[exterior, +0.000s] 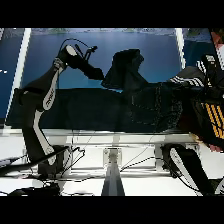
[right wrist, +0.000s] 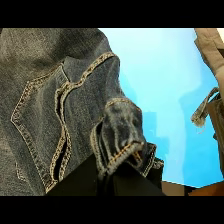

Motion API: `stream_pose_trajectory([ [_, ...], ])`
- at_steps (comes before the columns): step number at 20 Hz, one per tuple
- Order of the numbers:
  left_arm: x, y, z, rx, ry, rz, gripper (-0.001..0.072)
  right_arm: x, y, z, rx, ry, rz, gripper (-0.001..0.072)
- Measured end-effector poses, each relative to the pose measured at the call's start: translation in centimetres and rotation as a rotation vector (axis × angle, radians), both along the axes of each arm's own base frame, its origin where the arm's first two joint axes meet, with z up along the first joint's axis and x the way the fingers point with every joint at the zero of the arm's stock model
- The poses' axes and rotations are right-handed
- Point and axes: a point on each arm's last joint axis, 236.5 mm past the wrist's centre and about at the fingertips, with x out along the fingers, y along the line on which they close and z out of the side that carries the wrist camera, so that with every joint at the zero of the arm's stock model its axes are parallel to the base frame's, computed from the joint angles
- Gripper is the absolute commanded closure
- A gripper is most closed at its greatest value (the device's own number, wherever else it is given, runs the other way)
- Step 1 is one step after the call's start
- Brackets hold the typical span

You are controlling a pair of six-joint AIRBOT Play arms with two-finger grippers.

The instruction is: Fold the clothes and pants, and hang the long-sleeved shirts on hangers.

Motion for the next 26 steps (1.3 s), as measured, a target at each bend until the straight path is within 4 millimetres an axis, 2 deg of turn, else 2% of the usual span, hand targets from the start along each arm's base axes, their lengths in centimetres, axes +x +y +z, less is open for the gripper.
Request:
stream_pose_trajectory([
  [1,-0.4,-0.1,-0.4,0.026,-0.007,-0.024,0.034,0.0,0.0,0.0,0.001,0.0,0.0,0.067],
  [2,-0.7,-0.2,-0.8,0.047,-0.011,-0.042,0.0484,0.0,0.0,0.0,0.001,0.0,0.0,0.067],
  [3,-0.7,-0.2,-1.2,0.068,-0.021,-0.05,0.0688,0.0,0.0,0.0,0.002,0.0,0.0,0.067],
  [5,-0.8,-0.2,-1.6,0.089,-0.027,-0.061,0.0683,0.0,0.0,0.0,0.002,0.0,0.0,0.067],
  [7,-0.2,0.7,-1.4,0.137,-0.058,-0.061,0.0684,0.0,0.0,0.0,0.002,-0.001,0.0,0.067],
  [8,0.4,2.2,-1.1,0.199,-0.088,-0.057,0.0684,0.0,0.0,0.0,0.002,-0.001,0.0,0.067],
  [10,2.8,6.6,0.3,0.362,-0.188,-0.025,0.0684,0.2,0.0,0.1,0.001,-0.008,-0.002,0.067],
  [11,4.1,8.9,2.2,0.429,-0.246,0.013,0.0684,0.4,-0.1,0.2,-0.001,-0.017,-0.005,0.067],
  [13,6.9,12.9,7.4,0.509,-0.392,0.115,0.0683,1.1,-0.3,0.6,-0.005,-0.054,-0.017,0.067],
  [14,7.7,15.0,10.1,0.546,-0.45,0.158,0.0683,1.6,-0.5,0.9,-0.008,-0.077,-0.025,0.067],
  [16,9.0,19.3,16.6,0.596,-0.594,0.266,0.0683,2.6,-0.8,1.6,-0.013,-0.128,-0.042,0.0669],
  [20,7.9,26.5,27.2,0.644,-0.774,0.453,0.0683,4.8,-1.6,3.3,-0.025,-0.243,-0.079,0.0669],
  [23,5.6,31.7,33.1,0.676,-0.86,0.585,0.0683,6.4,-2.3,4.6,-0.034,-0.325,-0.109,0.067],
  [26,2.8,36.6,37.0,0.717,-0.906,0.706,0.0684,7.6,-2.8,5.3,-0.04,-0.376,-0.13,0.067],
])
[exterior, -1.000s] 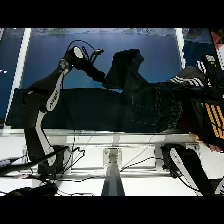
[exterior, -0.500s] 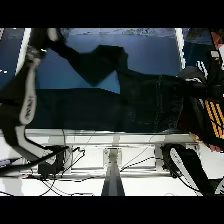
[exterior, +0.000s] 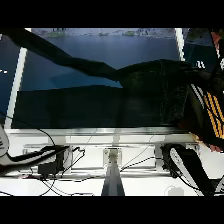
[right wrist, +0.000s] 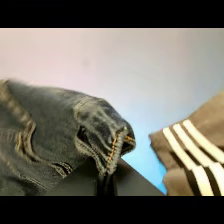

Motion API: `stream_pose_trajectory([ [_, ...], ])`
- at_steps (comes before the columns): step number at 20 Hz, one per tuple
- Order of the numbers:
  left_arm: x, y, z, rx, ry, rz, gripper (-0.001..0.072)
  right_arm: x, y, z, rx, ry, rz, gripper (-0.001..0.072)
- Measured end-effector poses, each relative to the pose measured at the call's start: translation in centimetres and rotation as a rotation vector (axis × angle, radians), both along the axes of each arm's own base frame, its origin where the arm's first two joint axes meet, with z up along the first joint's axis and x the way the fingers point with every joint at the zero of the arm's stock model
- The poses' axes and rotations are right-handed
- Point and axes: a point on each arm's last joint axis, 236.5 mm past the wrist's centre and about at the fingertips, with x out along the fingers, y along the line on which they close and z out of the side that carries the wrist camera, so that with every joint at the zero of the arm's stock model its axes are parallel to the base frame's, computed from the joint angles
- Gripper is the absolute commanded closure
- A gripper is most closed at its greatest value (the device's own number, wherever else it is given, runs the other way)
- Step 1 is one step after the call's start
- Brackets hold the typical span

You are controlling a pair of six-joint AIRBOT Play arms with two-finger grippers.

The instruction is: Fold the clothes and pants, and hang the long-sleeved shirts on hangers.

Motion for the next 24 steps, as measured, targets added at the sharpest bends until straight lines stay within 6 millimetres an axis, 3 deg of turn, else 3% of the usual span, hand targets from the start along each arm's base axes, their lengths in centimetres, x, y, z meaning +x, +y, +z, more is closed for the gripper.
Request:
stream_pose_trajectory([
  [4,-4.1,6.1,3.8,0.015,-0.083,0.149,0.0683,1.1,-0.4,0.3,-0.003,-0.034,-0.017,0.067],
  [7,-6.3,9.6,4.8,-0.005,-0.118,0.257,0.0684,1.6,-0.7,0.0,-0.004,-0.036,-0.023,0.067],
  [9,-6.6,10.8,4.5,-0.029,-0.132,0.294,0.0683,2.1,-0.9,-0.3,-0.004,-0.039,-0.031,0.0671],
  [11,-5.8,11.0,3.0,-0.074,-0.123,0.296,0.0683,2.9,-1.2,-0.8,-0.004,-0.041,-0.041,0.0671],
  [16,-1.6,11.4,-3.4,-0.194,-0.045,0.282,0.0684,5.6,-1.9,-4.1,0.017,-0.001,-0.068,0.0671],
  [20,1.8,11.9,-7.2,-0.282,-0.052,0.307,0.0683,9.7,-2.0,-4.9,0.023,-0.105,-0.107,0.0671],
  [24,4.4,10.9,-10.4,-0.337,-0.038,0.296,0.0684,12.7,-0.8,-5.8,0.012,-0.189,-0.113,0.067],
])
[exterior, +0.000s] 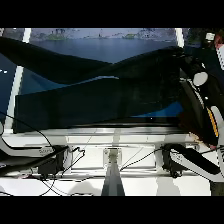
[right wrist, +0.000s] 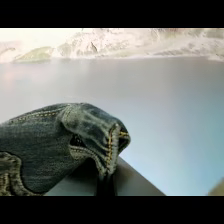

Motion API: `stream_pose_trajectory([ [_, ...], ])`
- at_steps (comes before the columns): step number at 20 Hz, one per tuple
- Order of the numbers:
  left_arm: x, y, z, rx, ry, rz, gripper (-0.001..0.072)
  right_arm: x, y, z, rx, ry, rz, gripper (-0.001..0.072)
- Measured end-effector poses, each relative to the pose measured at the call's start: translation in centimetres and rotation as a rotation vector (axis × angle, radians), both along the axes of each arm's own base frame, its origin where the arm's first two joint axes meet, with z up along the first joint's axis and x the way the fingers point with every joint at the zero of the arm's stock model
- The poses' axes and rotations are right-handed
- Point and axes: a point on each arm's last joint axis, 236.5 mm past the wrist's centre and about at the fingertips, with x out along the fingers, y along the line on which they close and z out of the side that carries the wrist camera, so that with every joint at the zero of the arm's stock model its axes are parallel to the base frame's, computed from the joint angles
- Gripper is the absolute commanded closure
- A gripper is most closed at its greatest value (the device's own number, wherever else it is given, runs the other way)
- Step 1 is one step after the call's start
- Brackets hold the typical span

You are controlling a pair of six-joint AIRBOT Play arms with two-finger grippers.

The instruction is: Fold the clothes and pants, and hang the long-sleeved shirts on hangers.

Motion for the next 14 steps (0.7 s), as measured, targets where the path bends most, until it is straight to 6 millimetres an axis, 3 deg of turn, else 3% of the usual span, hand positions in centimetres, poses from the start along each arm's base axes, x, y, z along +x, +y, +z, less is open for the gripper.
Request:
stream_pose_trajectory([
  [8,1.6,0.1,-4.3,0.013,0.072,-0.013,0.0683,1.2,0.9,-0.9,-0.008,-0.027,0.004,0.067],
  [14,4.6,0.5,-9.6,0.01,0.081,-0.026,0.0682,1.1,1.1,-1.3,-0.006,-0.013,0.01,0.067],
])
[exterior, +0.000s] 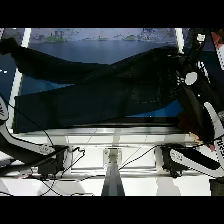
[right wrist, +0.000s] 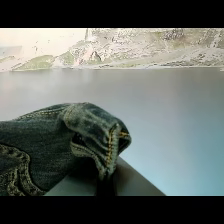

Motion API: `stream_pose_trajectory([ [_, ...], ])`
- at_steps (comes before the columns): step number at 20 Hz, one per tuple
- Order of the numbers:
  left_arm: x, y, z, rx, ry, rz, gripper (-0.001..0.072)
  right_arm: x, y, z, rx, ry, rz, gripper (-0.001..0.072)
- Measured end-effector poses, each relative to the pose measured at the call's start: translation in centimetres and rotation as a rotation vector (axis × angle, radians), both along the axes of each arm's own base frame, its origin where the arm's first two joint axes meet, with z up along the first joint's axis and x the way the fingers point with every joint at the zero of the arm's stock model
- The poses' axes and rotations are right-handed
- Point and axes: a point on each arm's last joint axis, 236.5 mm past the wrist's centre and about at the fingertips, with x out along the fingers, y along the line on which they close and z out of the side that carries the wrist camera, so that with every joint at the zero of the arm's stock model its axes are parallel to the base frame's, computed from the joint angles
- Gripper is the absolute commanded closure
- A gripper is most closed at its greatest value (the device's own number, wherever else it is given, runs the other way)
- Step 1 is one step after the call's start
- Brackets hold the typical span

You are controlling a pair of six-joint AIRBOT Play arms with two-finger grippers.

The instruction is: Fold the clothes and pants, and hang the long-sleeved shirts on hangers.

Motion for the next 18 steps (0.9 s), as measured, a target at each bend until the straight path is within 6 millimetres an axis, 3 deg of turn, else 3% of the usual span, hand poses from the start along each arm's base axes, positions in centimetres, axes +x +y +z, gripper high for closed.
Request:
stream_pose_trajectory([
  [3,2.7,0.1,0.3,-0.007,-0.12,0.003,0.068,0.0,0.0,-0.1,0.0,0.002,0.001,0.067],
  [4,3.5,0.2,0.8,-0.005,-0.167,0.005,0.0596,0.0,0.0,-0.1,0.0,0.002,0.001,0.067],
  [6,5.0,0.4,2.0,0.01,-0.256,0.007,0.013,0.0,0.0,-0.1,0.0,0.003,0.001,0.067],
  [7,5.5,0.3,2.1,0.011,-0.279,0.007,-0.0006,0.0,0.0,-0.1,0.001,0.004,0.001,0.067],
  [10,5.8,-0.3,1.2,-0.005,-0.272,0.001,0.0015,0.0,0.0,-0.1,0.001,0.004,0.001,0.067],
  [12,4.9,0.2,-0.3,-0.029,-0.212,0.013,0.0015,0.0,0.0,-0.1,0.001,0.004,0.001,0.067],
  [14,2.9,1.6,-2.5,-0.086,-0.123,0.063,0.0017,0.0,0.0,-0.1,0.001,0.004,0.001,0.067],
  [16,0.5,3.4,-4.7,-0.139,-0.032,0.12,0.0113,0.0,0.0,-0.1,0.001,0.004,0.001,0.067],
  [18,-2.5,5.2,-7.4,-0.201,0.072,0.178,0.012,0.0,0.0,-0.1,0.001,0.005,0.002,0.067],
])
